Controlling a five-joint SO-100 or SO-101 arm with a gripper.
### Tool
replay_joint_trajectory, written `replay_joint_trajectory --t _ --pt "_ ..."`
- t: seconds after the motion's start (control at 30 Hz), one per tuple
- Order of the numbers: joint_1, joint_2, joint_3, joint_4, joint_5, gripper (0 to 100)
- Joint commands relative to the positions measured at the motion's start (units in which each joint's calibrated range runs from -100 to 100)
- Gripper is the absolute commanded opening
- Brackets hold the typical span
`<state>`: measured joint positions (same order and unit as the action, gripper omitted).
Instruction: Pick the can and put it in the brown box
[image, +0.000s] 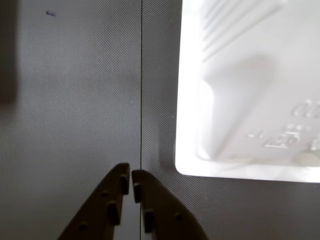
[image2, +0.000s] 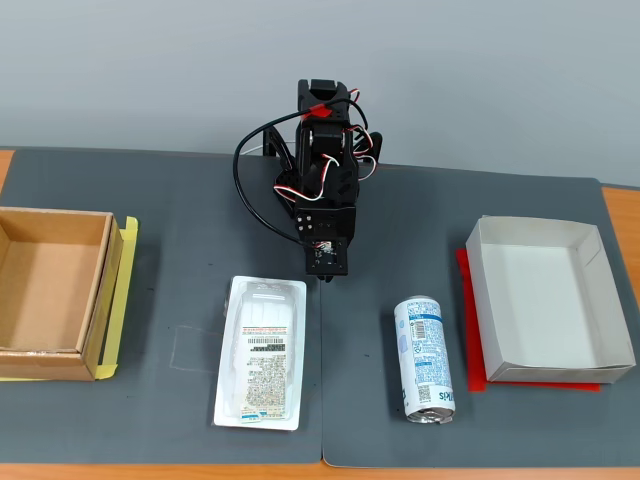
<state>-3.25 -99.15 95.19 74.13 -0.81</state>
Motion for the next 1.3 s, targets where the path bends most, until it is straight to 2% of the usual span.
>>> replay_joint_trajectory --t 0.0,1.03,1.27 --pt "-0.16 -0.42 -2.98 -0.15 0.02 1" --pt "-0.48 -0.25 -3.07 0.02 0.08 1" --pt "-3.57 -0.25 -3.07 -0.15 -0.18 1"
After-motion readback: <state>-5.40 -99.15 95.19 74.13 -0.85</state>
